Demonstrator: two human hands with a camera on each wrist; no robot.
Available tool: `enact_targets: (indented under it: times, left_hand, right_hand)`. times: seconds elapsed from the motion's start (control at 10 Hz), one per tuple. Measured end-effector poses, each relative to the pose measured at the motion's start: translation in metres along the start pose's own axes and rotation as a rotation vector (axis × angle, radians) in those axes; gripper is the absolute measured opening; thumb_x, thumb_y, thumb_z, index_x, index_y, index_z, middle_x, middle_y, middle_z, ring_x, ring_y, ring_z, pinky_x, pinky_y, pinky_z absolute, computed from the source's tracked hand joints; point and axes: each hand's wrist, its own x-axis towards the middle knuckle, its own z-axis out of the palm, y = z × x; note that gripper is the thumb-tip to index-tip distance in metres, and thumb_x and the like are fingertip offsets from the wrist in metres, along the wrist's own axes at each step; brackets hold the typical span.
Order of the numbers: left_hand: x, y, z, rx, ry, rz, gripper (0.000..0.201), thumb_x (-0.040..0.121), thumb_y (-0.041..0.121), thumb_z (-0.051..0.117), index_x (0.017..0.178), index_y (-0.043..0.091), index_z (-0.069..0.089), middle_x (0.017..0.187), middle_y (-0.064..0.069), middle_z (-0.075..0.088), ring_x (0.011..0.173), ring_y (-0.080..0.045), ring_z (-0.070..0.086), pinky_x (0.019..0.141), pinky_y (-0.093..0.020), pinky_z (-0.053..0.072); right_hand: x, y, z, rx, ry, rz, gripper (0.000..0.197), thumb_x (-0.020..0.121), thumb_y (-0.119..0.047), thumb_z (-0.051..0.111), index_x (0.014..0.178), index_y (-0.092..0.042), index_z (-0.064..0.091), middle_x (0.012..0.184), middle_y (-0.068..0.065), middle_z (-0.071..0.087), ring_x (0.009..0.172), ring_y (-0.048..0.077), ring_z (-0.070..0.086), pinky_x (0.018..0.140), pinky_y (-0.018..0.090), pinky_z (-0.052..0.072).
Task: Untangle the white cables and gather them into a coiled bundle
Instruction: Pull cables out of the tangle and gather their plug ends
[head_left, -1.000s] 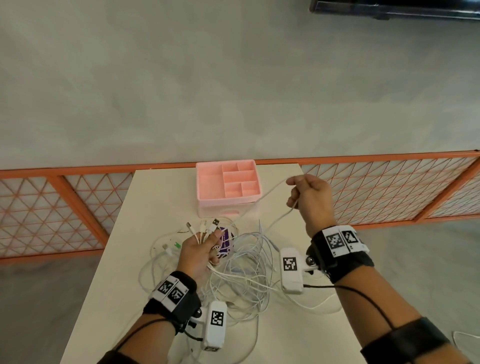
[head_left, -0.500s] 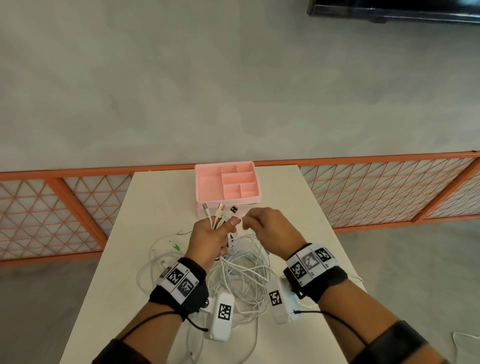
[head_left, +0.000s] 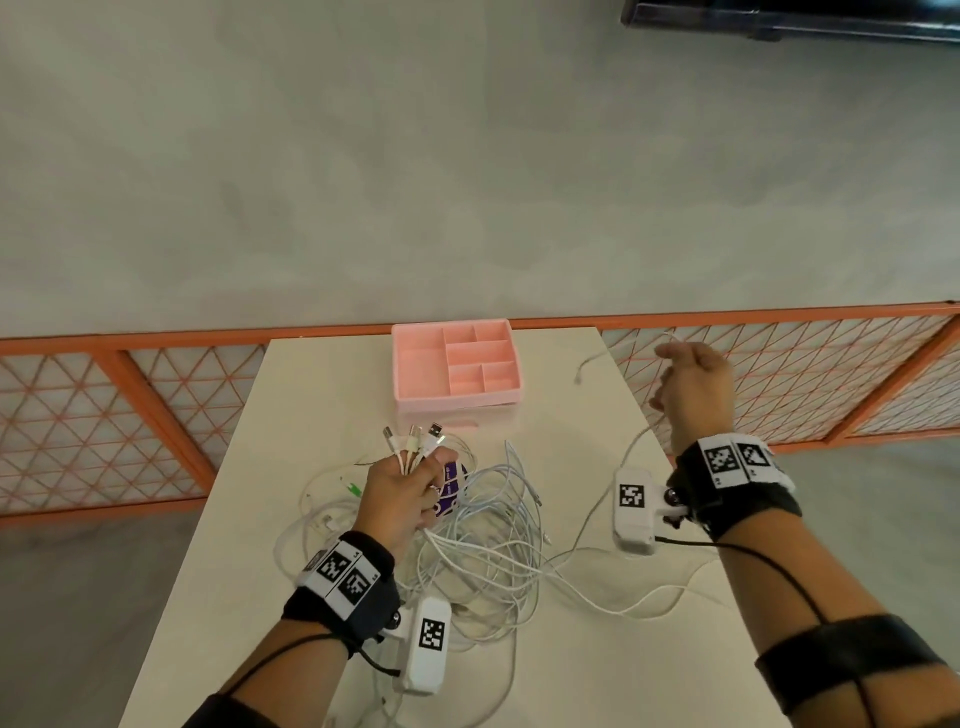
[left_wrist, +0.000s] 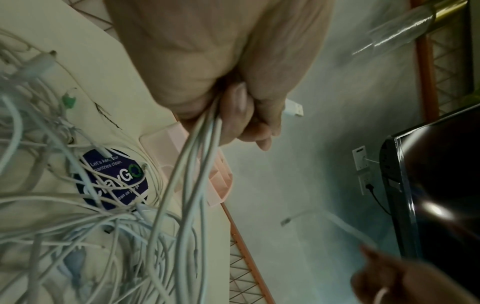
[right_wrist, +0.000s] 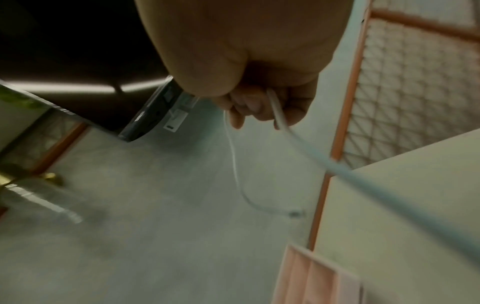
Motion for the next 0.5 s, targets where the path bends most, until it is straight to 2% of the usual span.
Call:
enact_targets:
  times: [0.1,0.2,0.3,0.4,0.5]
  left_hand:
    - [-0.002,0.004,0.000,-0.033,-0.011,0.012,0.029,0.099,0.027,0.059,0.098,0.000,0.069,0.059,0.002,0.037,0.043,-0.007,0.024,0.039,-0.019,0.019]
    - [-0.004,0.011,0.002,-0.103,-0.004,0.011,0.029,0.101,0.031,0.054,0.087,0.007,0.062,0.058,0.003,0.028,0.042,-0.007,0.021,0.038,-0.019,0.016]
    - [-0.007,0.018,0.007,-0.155,-0.011,0.028,0.033,0.103,0.031,0.050,0.078,0.010,0.056,0.056,0.004,0.027,0.042,-0.007,0.020,0.041,-0.020,0.014]
    - [-0.007,0.021,0.017,-0.142,-0.018,0.042,0.034,0.103,0.030,0.050,0.076,0.010,0.053,0.056,0.003,0.026,0.043,-0.008,0.019,0.042,-0.020,0.014]
    - [-0.009,0.021,0.033,-0.137,-0.047,0.008,0.031,0.103,0.025,0.051,0.075,0.012,0.049,0.054,0.005,0.028,0.042,-0.008,0.020,0.040,-0.019,0.016]
  right_hand:
    - [0.020,0.031,-0.032,-0.014,0.117,0.194,0.030,0.100,-0.013,0.040,0.120,-0.012,0.061,0.080,0.005,0.058,0.061,0.019,0.053,0.060,0.036,0.049]
    - [0.034,0.080,-0.072,-0.043,0.033,0.492,0.040,0.102,-0.009,0.039,0.141,-0.001,0.042,0.089,0.007,0.054,0.070,0.019,0.054,0.063,0.035,0.050]
    - [0.026,0.106,-0.094,-0.258,-0.025,0.634,0.045,0.101,-0.017,0.047,0.140,0.005,0.044,0.124,0.022,0.057,0.096,0.036,0.060,0.085,0.044,0.053]
    - [0.009,0.121,-0.074,-0.600,-0.136,0.467,0.071,0.087,-0.055,0.061,0.129,0.002,0.055,0.126,0.023,0.060,0.109,0.040,0.060,0.094,0.044,0.048]
    - [-0.034,0.097,-0.032,-0.400,-0.475,0.248,0.086,0.065,-0.074,0.070,0.125,-0.013,0.060,0.111,0.000,0.069,0.097,0.016,0.067,0.086,0.035,0.049]
